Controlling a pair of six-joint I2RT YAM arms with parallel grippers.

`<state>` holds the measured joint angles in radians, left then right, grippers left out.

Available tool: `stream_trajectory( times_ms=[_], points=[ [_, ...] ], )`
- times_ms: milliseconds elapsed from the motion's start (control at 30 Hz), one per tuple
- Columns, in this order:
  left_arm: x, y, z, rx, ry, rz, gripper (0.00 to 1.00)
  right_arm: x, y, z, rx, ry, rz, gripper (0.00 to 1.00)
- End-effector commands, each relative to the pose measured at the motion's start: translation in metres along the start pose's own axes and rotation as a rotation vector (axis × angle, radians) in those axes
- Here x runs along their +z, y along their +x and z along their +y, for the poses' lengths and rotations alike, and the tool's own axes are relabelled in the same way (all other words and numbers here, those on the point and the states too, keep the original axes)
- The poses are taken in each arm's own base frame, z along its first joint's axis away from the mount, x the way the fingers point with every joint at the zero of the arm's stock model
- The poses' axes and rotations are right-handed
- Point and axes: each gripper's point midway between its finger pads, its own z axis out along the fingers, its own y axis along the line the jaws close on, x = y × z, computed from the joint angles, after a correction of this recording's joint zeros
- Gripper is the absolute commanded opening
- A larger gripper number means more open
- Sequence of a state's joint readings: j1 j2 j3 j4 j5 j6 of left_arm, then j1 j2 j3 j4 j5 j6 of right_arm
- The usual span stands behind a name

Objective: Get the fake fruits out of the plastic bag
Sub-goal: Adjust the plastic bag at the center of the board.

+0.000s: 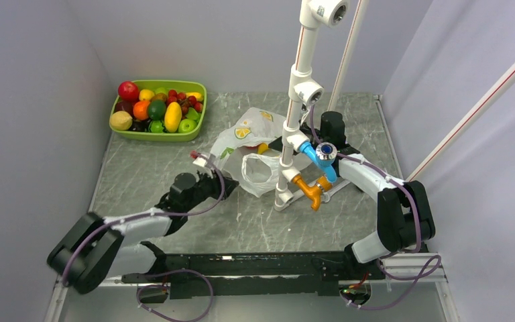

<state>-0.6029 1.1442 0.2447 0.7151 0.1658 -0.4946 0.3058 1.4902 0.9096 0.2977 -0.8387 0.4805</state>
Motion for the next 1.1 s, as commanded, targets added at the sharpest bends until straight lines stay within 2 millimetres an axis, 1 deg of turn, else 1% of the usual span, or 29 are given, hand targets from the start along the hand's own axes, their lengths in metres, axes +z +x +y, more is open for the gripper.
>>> stream_trajectory(
  times_ms=[0,100,200,267,367,467,533,600,633,700,767,833,900,967,1000,1067],
  points=[
    [0.035,-0.030,-0.011,0.017,0.042,-0.073,0.41,-0.002,-0.025,0.018,-0.073,-0.055,-0.055,0.00],
    [0.057,-0.040,-0.017,0.024,0.047,-0.108,0.38,-0.002,-0.024,0.019,-0.065,-0.065,-0.048,0.00],
    [0.082,-0.045,-0.010,0.011,-0.003,-0.111,0.38,-0.003,-0.024,0.021,-0.066,-0.068,-0.046,0.00],
    [0.097,-0.050,-0.007,0.013,-0.010,-0.136,0.35,-0.003,-0.025,0.022,-0.070,-0.068,-0.047,0.00],
    [0.121,-0.048,0.001,-0.002,-0.041,-0.127,0.34,-0.003,-0.027,0.024,-0.068,-0.077,-0.051,0.00],
    [0.141,-0.041,0.009,-0.037,-0.060,-0.121,0.34,-0.002,-0.030,0.027,-0.068,-0.093,-0.058,0.00],
    [0.150,-0.038,0.012,-0.067,-0.064,-0.126,0.35,-0.002,-0.030,0.028,-0.064,-0.102,-0.060,0.00],
    [0.157,-0.033,0.022,-0.096,-0.111,-0.142,0.37,-0.001,-0.030,0.029,-0.053,-0.117,-0.056,0.00],
    [0.158,-0.033,0.023,-0.103,-0.116,-0.148,0.36,-0.001,-0.029,0.032,-0.049,-0.129,-0.055,0.00],
    [0.154,-0.034,0.019,-0.088,-0.116,-0.174,0.36,-0.002,-0.025,0.036,-0.032,-0.158,-0.045,0.00],
    [0.145,-0.035,0.013,-0.054,-0.117,-0.196,0.36,-0.004,-0.019,0.040,-0.019,-0.192,-0.036,0.00],
    [0.130,-0.034,0.012,-0.046,-0.145,-0.208,0.37,-0.006,-0.010,0.050,-0.029,-0.263,-0.014,0.00],
    [0.109,-0.031,0.018,-0.066,-0.190,-0.230,0.38,-0.007,-0.002,0.057,-0.044,-0.334,0.013,0.00],
    [0.093,-0.023,0.021,-0.085,-0.197,-0.224,0.38,-0.004,0.004,0.064,-0.057,-0.407,0.055,0.00],
    [0.087,-0.021,0.020,-0.092,-0.197,-0.221,0.39,-0.001,0.006,0.069,-0.066,-0.446,0.077,0.00],
    [0.077,-0.007,0.020,-0.100,-0.212,-0.187,0.39,0.004,0.013,0.077,-0.049,-0.518,0.124,0.00]
  ],
)
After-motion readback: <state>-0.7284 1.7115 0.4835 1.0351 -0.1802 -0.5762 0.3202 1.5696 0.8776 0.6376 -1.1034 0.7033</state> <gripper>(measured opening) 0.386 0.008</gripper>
